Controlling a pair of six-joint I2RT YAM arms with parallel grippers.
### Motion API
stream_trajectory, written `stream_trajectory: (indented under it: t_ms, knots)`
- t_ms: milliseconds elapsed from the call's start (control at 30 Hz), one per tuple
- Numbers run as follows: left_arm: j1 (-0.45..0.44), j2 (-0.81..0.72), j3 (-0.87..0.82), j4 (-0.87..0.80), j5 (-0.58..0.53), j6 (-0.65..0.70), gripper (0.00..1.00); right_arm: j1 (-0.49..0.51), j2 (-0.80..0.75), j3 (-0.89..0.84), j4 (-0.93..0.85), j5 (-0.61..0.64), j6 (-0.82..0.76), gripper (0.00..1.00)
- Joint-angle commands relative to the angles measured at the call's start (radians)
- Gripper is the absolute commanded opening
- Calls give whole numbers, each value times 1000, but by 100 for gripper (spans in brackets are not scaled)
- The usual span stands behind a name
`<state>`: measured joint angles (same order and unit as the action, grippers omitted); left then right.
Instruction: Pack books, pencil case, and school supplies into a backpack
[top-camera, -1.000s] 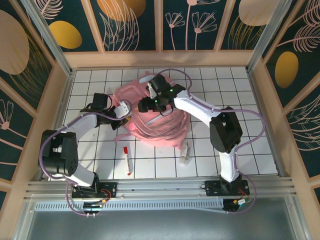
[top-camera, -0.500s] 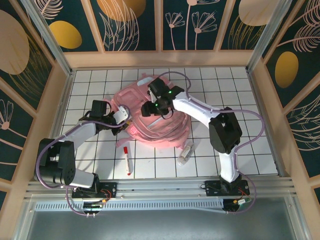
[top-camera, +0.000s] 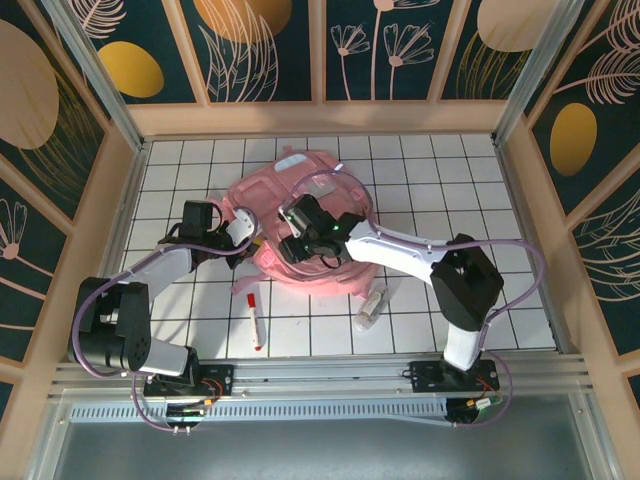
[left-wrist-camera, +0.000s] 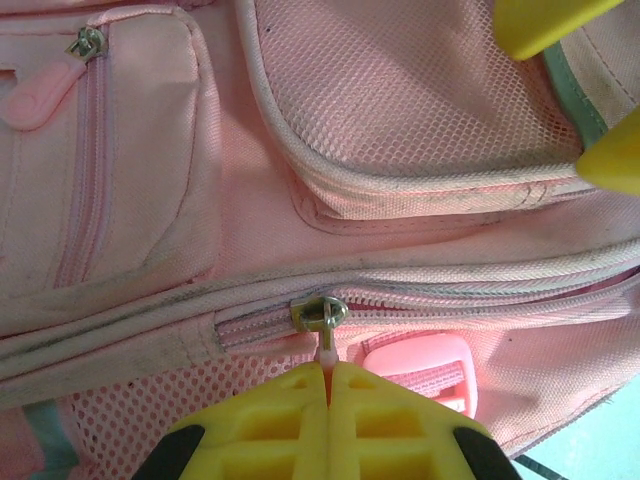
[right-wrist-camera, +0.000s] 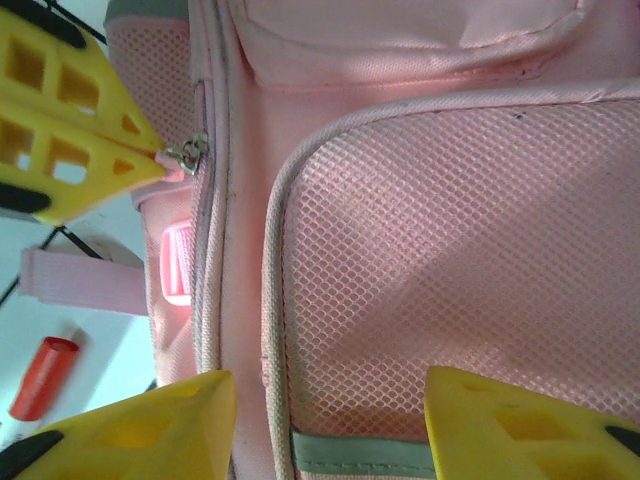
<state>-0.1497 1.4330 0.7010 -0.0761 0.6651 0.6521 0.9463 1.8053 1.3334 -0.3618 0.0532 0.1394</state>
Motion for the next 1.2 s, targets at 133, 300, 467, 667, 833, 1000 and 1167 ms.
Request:
stream_trajectory:
  t_ms: [133, 300, 467, 667, 833, 1000, 1167]
  knots:
    - [-3, 3, 29, 36, 74, -25, 0, 58, -4, -46, 104, 114, -84, 61]
    - [-2, 17, 41, 7, 72, -8, 0, 80, 50, -50, 106, 349, -125, 52]
    - [-2, 27, 54, 11, 70, -12, 0, 90, 68, -62, 170, 402, -151, 29]
    - [-1, 35, 60, 36, 88, -32, 0, 68, 70, -56, 265, 337, -69, 0]
    - [-7, 18, 16, 93, 107, -75, 0, 26, 77, -17, 356, 208, 10, 0]
    - [-20, -27, -50, 123, 65, -87, 0, -11, 108, 31, 391, 128, 48, 0]
    - [67, -99, -66, 125, -115, -57, 47, -45, 55, -15, 409, 58, 28, 0]
